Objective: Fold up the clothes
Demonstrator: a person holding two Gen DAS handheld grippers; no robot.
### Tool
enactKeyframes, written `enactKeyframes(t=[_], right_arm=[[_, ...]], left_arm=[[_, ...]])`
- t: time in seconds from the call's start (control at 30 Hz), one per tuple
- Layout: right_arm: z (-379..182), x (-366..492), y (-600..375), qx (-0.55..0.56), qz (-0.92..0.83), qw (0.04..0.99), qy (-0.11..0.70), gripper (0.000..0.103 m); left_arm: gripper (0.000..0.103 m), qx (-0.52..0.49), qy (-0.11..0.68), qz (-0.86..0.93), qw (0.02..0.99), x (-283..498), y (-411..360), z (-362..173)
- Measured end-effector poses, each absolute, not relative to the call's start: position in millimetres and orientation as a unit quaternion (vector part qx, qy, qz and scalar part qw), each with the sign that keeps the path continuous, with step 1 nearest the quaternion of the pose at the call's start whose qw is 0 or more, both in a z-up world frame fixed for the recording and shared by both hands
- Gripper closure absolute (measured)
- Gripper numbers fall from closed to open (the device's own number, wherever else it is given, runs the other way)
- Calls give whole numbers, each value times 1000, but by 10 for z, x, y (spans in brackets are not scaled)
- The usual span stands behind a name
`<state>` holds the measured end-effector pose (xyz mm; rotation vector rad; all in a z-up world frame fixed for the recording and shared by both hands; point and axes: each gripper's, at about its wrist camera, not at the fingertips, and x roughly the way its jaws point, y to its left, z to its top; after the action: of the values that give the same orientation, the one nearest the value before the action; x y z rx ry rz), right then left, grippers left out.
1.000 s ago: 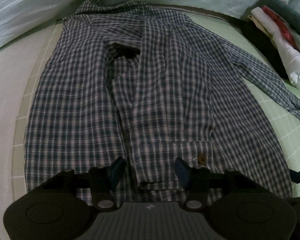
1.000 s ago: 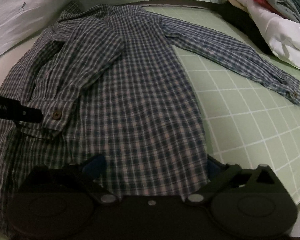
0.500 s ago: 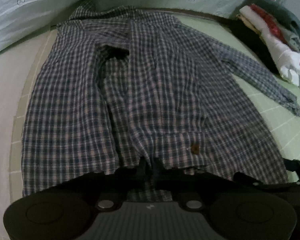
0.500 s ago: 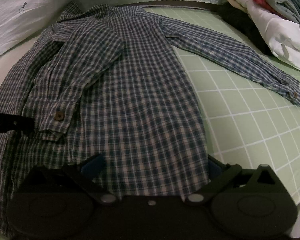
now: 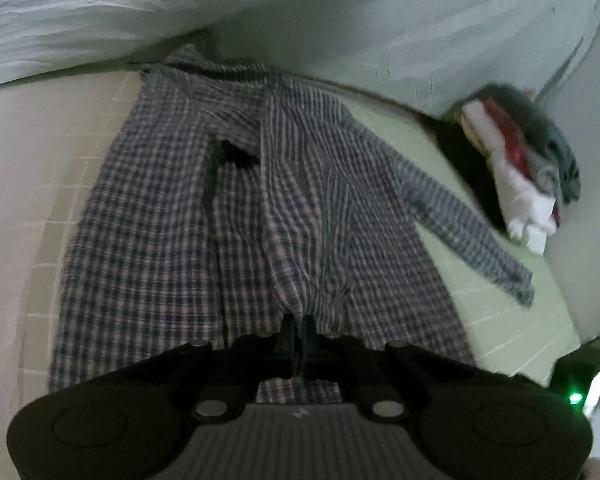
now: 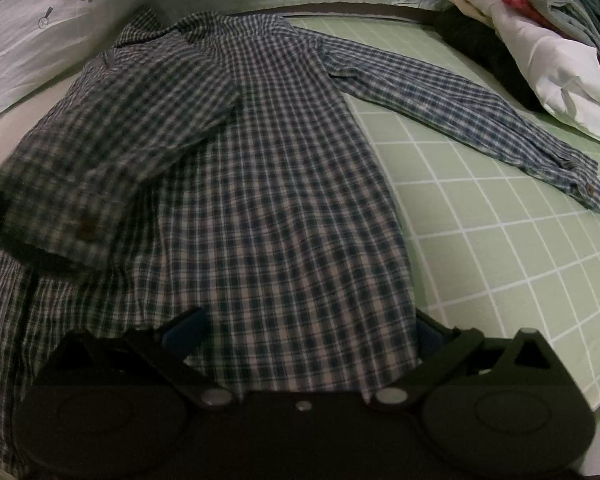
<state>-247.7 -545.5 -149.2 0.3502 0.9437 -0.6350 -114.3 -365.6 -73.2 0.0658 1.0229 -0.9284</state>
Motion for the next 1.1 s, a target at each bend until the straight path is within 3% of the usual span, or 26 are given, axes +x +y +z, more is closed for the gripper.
enactKeyframes(t=[0.37, 0.6, 0.77, 0.9, 1.1], right_arm=[[-1500, -2475, -5459, 166, -304, 828, 441, 0], [-1502, -2479, -5438, 167, -310, 827, 439, 0], [-1493, -2471, -5437, 172, -316, 823, 440, 0], [-1481, -2459, -5435, 177, -320, 817, 446, 0], [-1465, -2414, -5470, 182, -316, 809, 461, 0]], left_arm=[[101, -65, 505, -382, 772, -1194, -2974, -645], [101, -79, 538, -332, 771, -1265, -2613, -891], [99, -16, 582, -294, 758, -1259, -2662, -1178], [75, 13, 590, -304, 748, -1277, -2747, -1243], [60, 28, 587, -297, 752, -1193, -2787, -1146]])
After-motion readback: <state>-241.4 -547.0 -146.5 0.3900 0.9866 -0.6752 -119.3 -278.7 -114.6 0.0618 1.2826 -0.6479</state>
